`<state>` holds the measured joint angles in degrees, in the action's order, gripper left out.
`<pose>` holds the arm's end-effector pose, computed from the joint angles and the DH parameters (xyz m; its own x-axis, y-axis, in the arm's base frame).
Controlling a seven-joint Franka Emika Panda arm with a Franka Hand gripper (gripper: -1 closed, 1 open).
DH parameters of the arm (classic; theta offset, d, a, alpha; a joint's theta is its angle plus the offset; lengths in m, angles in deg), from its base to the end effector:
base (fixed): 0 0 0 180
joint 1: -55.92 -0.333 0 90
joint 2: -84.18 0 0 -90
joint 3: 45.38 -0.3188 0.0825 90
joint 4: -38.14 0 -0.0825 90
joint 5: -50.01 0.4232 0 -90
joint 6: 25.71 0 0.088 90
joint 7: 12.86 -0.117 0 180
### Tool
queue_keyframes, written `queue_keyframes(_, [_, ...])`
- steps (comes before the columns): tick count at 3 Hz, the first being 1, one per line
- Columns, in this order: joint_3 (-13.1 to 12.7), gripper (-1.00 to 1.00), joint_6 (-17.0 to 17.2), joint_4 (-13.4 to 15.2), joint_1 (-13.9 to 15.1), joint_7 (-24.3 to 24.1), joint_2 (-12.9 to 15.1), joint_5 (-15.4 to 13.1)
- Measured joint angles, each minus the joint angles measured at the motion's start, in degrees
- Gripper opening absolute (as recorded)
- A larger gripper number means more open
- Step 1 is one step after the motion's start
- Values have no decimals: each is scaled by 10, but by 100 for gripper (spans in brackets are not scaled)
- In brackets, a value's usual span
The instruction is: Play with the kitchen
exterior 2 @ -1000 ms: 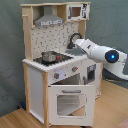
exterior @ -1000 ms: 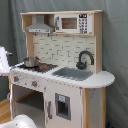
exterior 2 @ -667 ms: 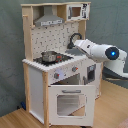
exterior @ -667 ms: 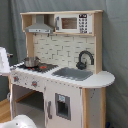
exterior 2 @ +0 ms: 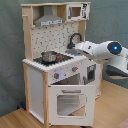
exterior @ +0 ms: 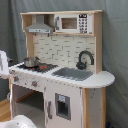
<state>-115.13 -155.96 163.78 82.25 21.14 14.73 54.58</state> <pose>0.2748 0.4634 0.5265 0.2889 0.9470 -0.1407 0.4013 0.0136 0.9158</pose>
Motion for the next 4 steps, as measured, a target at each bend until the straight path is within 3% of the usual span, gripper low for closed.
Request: queue_keyframes(4, [47,100,154,44,-112,81,30,94])
